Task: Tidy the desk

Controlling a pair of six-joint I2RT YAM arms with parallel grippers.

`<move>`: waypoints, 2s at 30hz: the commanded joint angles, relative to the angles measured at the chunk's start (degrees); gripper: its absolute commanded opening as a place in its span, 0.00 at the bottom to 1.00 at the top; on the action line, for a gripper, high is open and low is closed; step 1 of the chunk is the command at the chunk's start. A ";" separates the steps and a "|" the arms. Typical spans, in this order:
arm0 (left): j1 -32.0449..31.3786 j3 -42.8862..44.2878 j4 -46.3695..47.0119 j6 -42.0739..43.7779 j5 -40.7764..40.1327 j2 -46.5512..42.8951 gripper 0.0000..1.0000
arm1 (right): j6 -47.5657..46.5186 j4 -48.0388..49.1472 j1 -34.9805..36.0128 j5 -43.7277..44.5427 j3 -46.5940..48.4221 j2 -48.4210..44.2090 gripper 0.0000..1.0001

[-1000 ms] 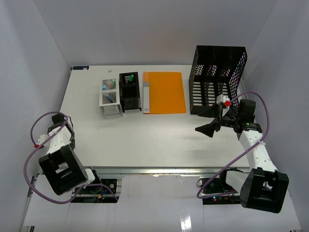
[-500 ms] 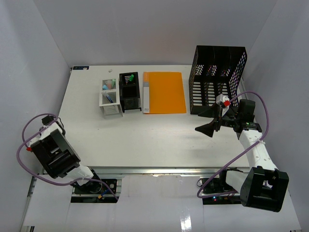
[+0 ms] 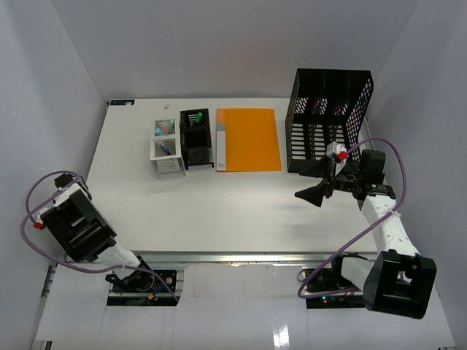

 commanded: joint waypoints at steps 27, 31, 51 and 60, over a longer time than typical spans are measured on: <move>-20.99 -11.24 59.95 34.10 70.14 -21.43 0.00 | -1.01 -0.22 -0.07 -1.13 0.77 -0.95 0.93; -26.71 -7.97 65.79 37.78 68.09 -21.39 0.00 | -1.01 -0.36 -0.07 -1.30 0.69 -1.00 0.93; -39.74 8.53 83.39 54.83 58.94 6.52 0.00 | -1.97 -1.49 -0.01 -1.66 1.12 -1.03 0.93; -39.70 10.61 81.92 60.12 55.86 10.82 0.00 | -2.06 -1.49 -0.07 -1.85 1.03 -0.85 0.93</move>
